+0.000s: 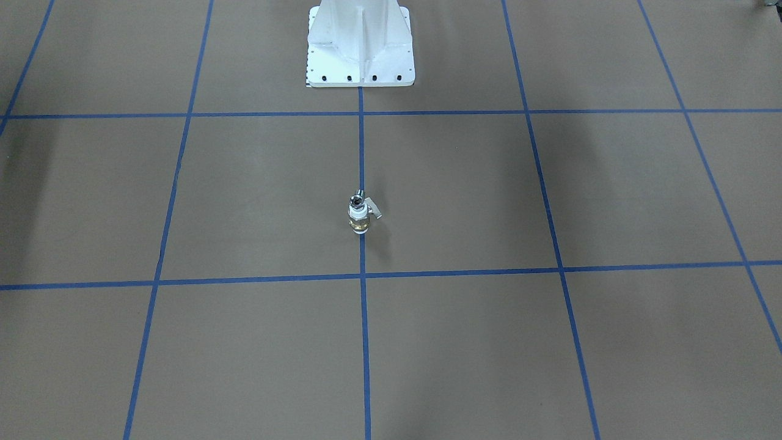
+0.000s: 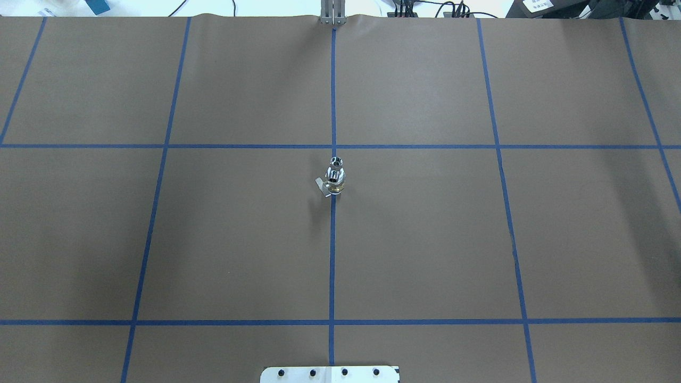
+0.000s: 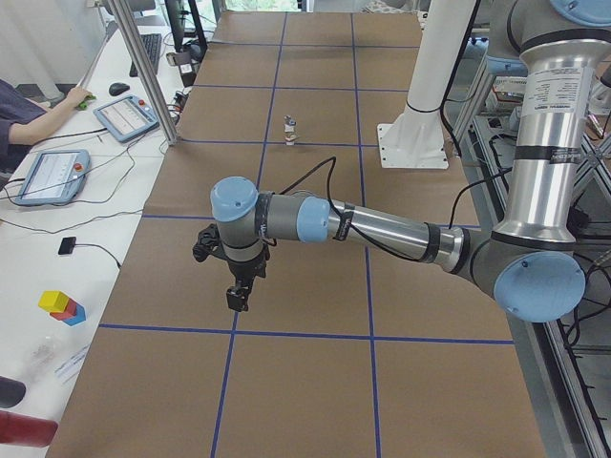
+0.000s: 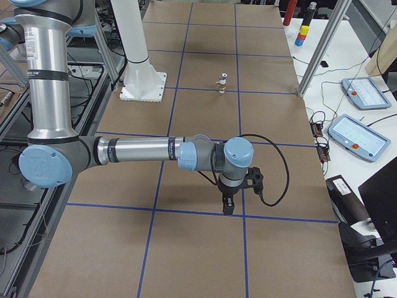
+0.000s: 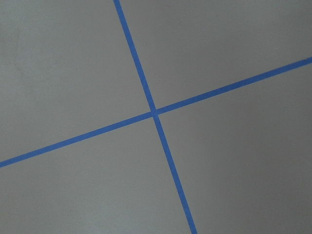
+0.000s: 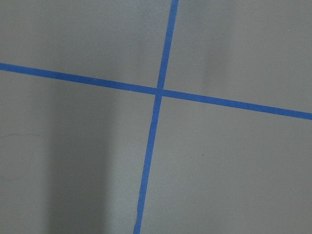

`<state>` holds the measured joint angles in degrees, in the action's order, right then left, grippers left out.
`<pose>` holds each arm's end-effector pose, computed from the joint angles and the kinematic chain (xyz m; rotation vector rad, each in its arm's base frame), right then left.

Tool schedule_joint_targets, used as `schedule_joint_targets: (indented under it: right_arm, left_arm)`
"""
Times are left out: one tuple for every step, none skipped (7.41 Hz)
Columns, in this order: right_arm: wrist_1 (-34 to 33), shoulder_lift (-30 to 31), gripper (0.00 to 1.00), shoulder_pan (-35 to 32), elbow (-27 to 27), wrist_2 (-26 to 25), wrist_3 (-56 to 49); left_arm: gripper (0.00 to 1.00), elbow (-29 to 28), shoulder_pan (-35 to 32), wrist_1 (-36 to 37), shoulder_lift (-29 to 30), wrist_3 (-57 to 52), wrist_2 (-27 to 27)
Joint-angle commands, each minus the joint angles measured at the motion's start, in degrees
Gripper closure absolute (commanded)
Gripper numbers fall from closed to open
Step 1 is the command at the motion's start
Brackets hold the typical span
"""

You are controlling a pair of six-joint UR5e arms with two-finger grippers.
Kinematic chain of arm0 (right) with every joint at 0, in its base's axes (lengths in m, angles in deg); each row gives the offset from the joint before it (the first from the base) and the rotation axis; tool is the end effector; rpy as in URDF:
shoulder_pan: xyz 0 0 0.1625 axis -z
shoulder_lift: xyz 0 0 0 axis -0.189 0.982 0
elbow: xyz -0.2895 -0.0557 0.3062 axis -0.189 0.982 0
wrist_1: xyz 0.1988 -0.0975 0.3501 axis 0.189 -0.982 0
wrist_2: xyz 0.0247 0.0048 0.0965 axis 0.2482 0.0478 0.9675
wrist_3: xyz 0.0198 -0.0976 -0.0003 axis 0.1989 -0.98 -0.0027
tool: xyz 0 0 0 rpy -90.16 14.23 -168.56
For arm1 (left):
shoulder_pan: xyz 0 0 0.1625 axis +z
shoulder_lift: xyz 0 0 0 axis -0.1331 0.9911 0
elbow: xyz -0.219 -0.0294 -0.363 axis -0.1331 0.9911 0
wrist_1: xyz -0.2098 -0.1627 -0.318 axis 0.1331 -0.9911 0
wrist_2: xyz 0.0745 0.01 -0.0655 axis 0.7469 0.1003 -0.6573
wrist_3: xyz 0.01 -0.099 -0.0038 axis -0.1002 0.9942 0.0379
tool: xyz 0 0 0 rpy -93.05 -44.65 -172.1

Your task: Assemble PPR valve and pipe with both arms

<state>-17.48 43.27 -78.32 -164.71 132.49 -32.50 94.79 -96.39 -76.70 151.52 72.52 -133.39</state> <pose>0.0584 -0.4954 0.6296 0.0072 -0.7524 -0.0690 -0.0574 -0.5109 0.5729 0.1467 0.6972 0.2790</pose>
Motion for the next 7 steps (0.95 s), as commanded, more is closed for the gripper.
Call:
schedule_joint_targets:
  right_arm:
    - [0.32,-0.32,0.01,0.00,0.04,1.46,0.99]
    - [0.32,-0.32,0.01,0.00,0.04,1.64,0.99]
    - [0.32,-0.41,0.01,0.00,-0.04,1.73,0.99]
    - [0.32,-0.50,0.01,0.00,-0.04,1.73,0.99]
    - [0.32,-0.50,0.01,0.00,-0.04,1.99,0.99]
    - [0.32,-0.41,0.01,0.00,-0.04,2.43,0.99]
    - [0.32,-0.41,0.01,0.00,0.04,2.43,0.99]
  left_arm:
    - [0.00,-4.07,-0.11,-7.48,-1.88,1.88,-0.09]
    - [0.00,-4.80,-0.11,-8.74,-2.15,1.96,-0.09]
    - [0.00,-4.81,-0.11,-8.75,-2.32,2.05,-0.09]
    - [0.00,-4.64,-0.11,-8.75,-2.76,1.97,-0.18]
    - [0.00,-4.55,-0.11,-8.75,-2.76,2.05,-0.18]
    - [0.00,-4.46,-0.11,-8.75,-2.76,2.05,-0.18]
    - [0.00,-4.37,-0.11,-8.75,-2.76,1.97,-0.09]
